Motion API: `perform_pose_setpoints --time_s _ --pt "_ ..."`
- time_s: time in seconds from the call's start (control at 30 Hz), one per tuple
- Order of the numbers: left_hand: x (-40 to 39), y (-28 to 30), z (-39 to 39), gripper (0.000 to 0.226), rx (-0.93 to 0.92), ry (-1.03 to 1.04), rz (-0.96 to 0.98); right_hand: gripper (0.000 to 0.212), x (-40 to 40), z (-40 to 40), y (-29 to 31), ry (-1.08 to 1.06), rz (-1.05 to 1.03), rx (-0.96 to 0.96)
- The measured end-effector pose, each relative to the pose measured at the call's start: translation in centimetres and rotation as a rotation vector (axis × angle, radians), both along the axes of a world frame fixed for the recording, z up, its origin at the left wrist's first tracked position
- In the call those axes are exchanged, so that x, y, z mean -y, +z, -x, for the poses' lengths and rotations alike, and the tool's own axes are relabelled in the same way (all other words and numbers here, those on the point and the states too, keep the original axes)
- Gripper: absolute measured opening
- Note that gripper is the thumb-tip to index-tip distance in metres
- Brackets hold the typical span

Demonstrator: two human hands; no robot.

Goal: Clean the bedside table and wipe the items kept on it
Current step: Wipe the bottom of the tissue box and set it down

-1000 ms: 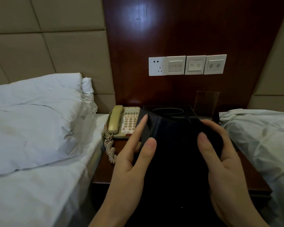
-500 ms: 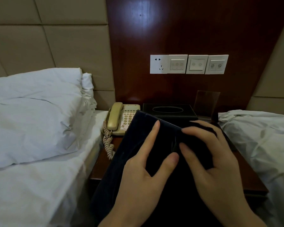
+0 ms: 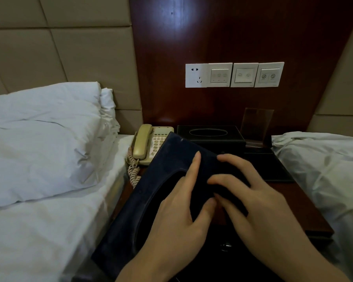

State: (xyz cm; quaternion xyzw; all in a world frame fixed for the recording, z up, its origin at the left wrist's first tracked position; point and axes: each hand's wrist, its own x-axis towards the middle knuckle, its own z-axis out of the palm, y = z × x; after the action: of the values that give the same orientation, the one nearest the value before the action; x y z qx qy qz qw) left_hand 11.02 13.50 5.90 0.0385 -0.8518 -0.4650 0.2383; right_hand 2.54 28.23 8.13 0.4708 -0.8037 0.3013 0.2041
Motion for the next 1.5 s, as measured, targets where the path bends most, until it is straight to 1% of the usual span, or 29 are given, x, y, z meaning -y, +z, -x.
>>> perform_pose_setpoints --time_s 0.13,0.17,0.23,0.3,0.37,0.43,0.47,0.57,0.63,0.7,0.73,0.77,0.83,0.9,0.93,0.97,1.07,1.13,1.17,1.23,1.3,1.33,1.43,1.47,1.5 --pt "-0.2 0.1 0.3 0.085 0.025 -0.019 0.056 0.026 -0.3 1.4 1.0 -0.104 0.108 0.03" --pt "-0.3 0.0 0.3 0.086 0.027 -0.016 0.066 0.029 -0.3 1.3 0.7 -0.103 0.089 0.022" --pt "-0.2 -0.1 0.4 0.087 0.036 -0.016 0.075 0.036 -0.4 0.5 -0.5 -0.025 -0.009 0.018" --pt "-0.1 0.0 0.3 0.087 0.039 -0.024 0.067 0.034 -0.4 0.1 -0.7 0.032 -0.032 0.029" --pt "-0.1 0.1 0.5 0.085 0.031 -0.019 0.038 0.026 -0.4 1.2 0.2 -0.031 0.061 0.037" --pt "-0.1 -0.1 0.6 0.085 0.032 -0.017 0.002 0.023 -0.3 2.0 1.0 -0.122 0.135 0.038" --pt "-0.2 -0.1 0.6 0.085 0.032 -0.017 -0.002 0.024 -0.3 1.8 0.7 -0.12 0.128 0.028" --pt "0.0 -0.3 0.5 0.086 0.033 -0.023 0.005 0.032 -0.3 0.2 -1.0 -0.007 0.0 0.017" --pt "0.1 -0.5 0.5 0.085 0.019 -0.017 -0.023 0.03 -0.1 0.5 -0.7 -0.017 0.015 0.02" --pt "0.1 -0.7 0.7 0.083 -0.005 -0.006 -0.09 0.024 0.4 1.5 0.2 -0.108 0.138 0.036" --pt "0.1 -0.6 0.7 0.081 -0.026 0.002 -0.138 0.022 0.5 1.7 0.5 -0.132 0.239 0.066" --pt "0.0 -0.5 0.7 0.079 -0.057 0.008 -0.197 0.021 0.5 1.8 0.4 -0.124 0.369 0.145" --pt "0.2 0.0 0.9 0.074 -0.126 0.032 -0.34 0.021 0.1 1.6 -0.2 -0.099 0.667 0.406" --pt "0.7 0.6 1.2 0.069 -0.17 0.067 -0.509 0.031 -0.1 1.3 -0.7 -0.096 0.913 0.66" --pt "0.9 0.8 1.3 0.065 -0.179 0.073 -0.588 0.036 -0.2 1.2 -0.7 -0.099 0.982 0.727" --pt "1.0 0.9 1.4 0.06 -0.177 0.066 -0.656 0.037 -0.1 1.0 -0.5 -0.098 1.014 0.724" --pt "0.7 0.4 1.6 0.051 -0.155 0.02 -0.771 0.03 0.2 -0.4 0.8 0.024 1.043 0.563" --pt "0.5 0.0 2.0 0.048 -0.13 -0.013 -0.834 0.03 0.7 -1.4 1.2 0.111 0.974 0.475" --pt "0.3 -0.4 2.2 0.051 -0.125 -0.033 -0.858 0.031 1.1 -1.5 1.1 0.097 0.876 0.413" --pt "-0.4 -0.9 2.4 0.057 -0.128 -0.051 -0.894 0.03 2.0 -1.1 0.3 -0.025 0.599 0.259" --pt "-0.8 -1.0 2.3 0.052 -0.148 -0.052 -0.919 0.034 2.6 -0.8 -0.5 -0.128 0.335 0.159" --pt "-0.9 -1.0 2.1 0.05 -0.163 -0.056 -0.934 0.038 2.8 -0.9 -0.8 -0.143 0.245 0.136" --pt "0.0 -1.1 1.9 0.052 -0.196 -0.029 -0.959 0.044 2.8 -1.6 -1.7 -0.118 0.084 0.045" --pt "0.3 -1.1 1.8 0.053 -0.199 -0.011 -0.935 0.043 2.9 -1.9 -1.9 -0.092 0.075 0.022" --pt "0.5 -1.0 1.7 0.055 -0.195 -0.004 -0.902 0.043 3.1 -1.9 -2.0 -0.067 0.112 0.034"
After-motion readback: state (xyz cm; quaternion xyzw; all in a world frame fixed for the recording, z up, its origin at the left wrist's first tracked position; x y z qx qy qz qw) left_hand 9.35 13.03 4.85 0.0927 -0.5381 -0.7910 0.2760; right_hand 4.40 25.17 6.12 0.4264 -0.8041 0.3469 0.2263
